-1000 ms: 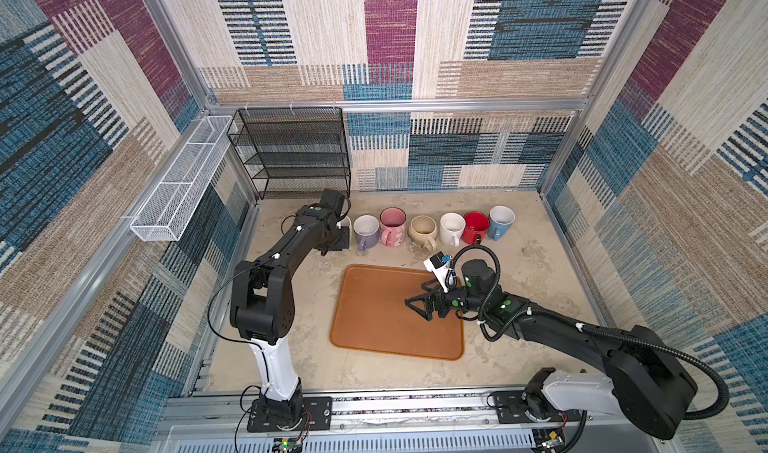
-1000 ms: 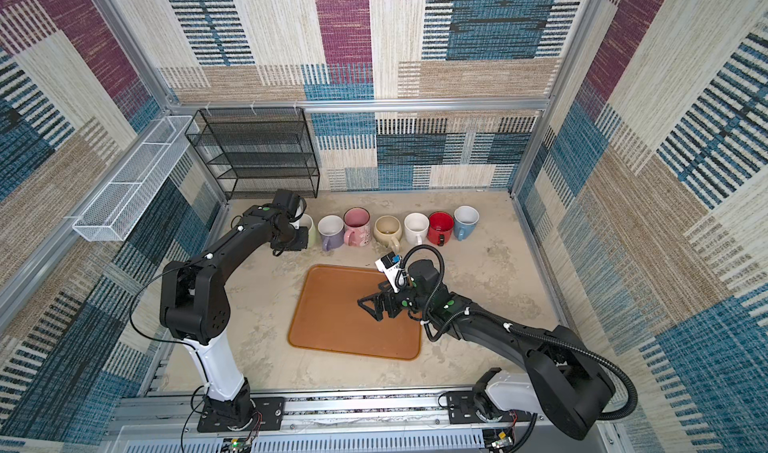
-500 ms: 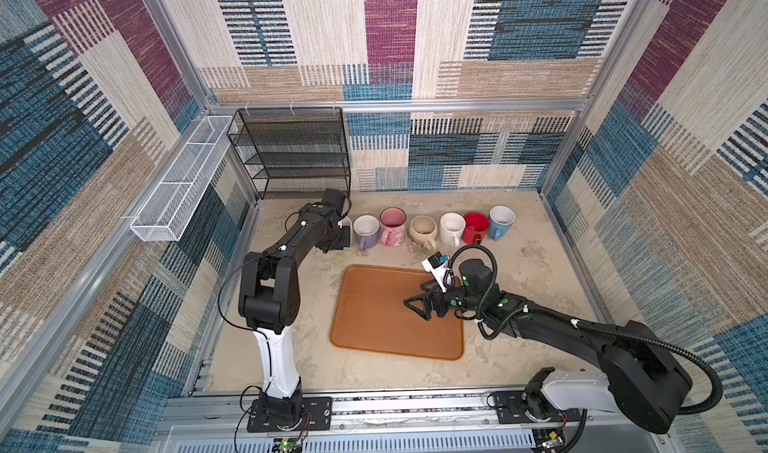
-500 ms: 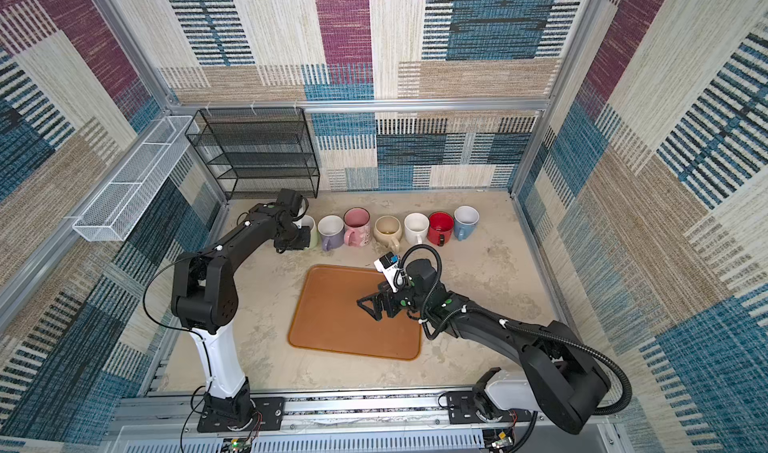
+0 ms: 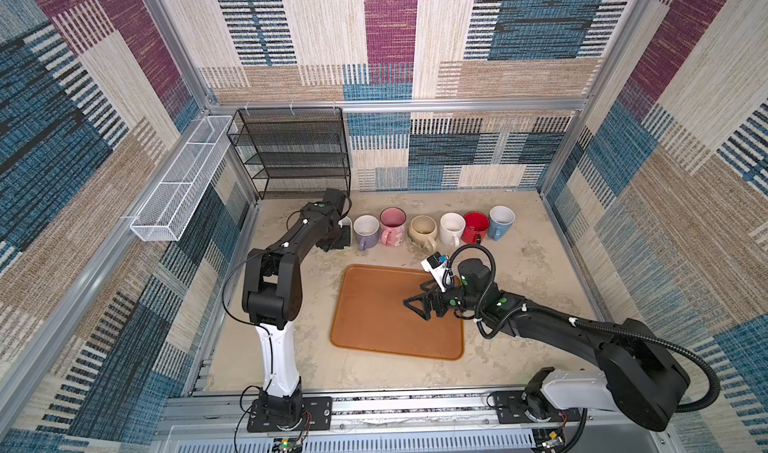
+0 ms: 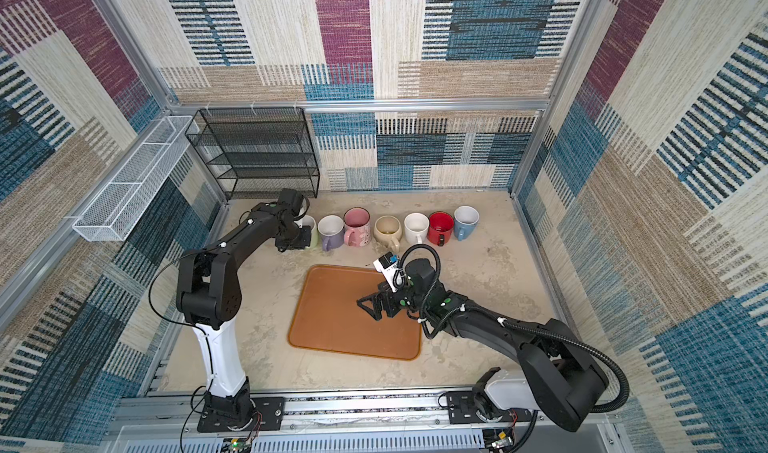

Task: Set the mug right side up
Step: 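Lower the green mug upright beside the lavender mug and open the left gripper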

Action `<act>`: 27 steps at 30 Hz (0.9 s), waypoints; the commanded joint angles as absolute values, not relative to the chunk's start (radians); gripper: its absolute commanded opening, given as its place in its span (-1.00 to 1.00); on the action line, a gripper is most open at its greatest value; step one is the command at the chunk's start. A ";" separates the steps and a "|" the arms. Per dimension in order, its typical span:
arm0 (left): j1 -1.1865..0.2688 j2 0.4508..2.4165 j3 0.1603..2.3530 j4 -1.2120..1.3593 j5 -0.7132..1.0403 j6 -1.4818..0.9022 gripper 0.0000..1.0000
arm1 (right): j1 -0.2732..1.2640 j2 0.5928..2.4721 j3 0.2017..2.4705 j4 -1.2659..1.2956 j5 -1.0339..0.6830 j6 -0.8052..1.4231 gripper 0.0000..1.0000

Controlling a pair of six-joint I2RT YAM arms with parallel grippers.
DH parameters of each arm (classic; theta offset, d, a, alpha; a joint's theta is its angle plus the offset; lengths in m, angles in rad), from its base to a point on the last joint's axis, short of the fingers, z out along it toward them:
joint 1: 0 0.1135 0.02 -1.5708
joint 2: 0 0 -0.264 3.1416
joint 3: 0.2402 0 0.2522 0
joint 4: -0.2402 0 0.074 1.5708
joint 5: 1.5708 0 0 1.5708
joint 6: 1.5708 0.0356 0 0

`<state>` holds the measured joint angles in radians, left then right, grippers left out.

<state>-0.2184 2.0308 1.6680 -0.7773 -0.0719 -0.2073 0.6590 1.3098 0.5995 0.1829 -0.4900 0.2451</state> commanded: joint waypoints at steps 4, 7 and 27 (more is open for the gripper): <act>-0.218 2.038 1.687 -0.760 -0.070 -0.188 -0.94 | 0.658 1.310 0.607 0.192 -0.488 0.237 0.99; -0.218 2.048 1.697 -0.764 -0.069 -0.188 -0.80 | 0.658 1.308 0.607 0.190 -0.487 0.236 0.99; -0.218 2.017 1.710 -0.796 -0.059 -0.187 -0.29 | 0.656 1.288 0.603 0.191 -0.467 0.224 0.99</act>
<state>-0.2184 2.0426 1.7115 -0.7784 -0.0719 -0.2073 0.6552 1.2984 0.5995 0.1822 -0.4866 0.2340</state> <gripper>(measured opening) 0.349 0.995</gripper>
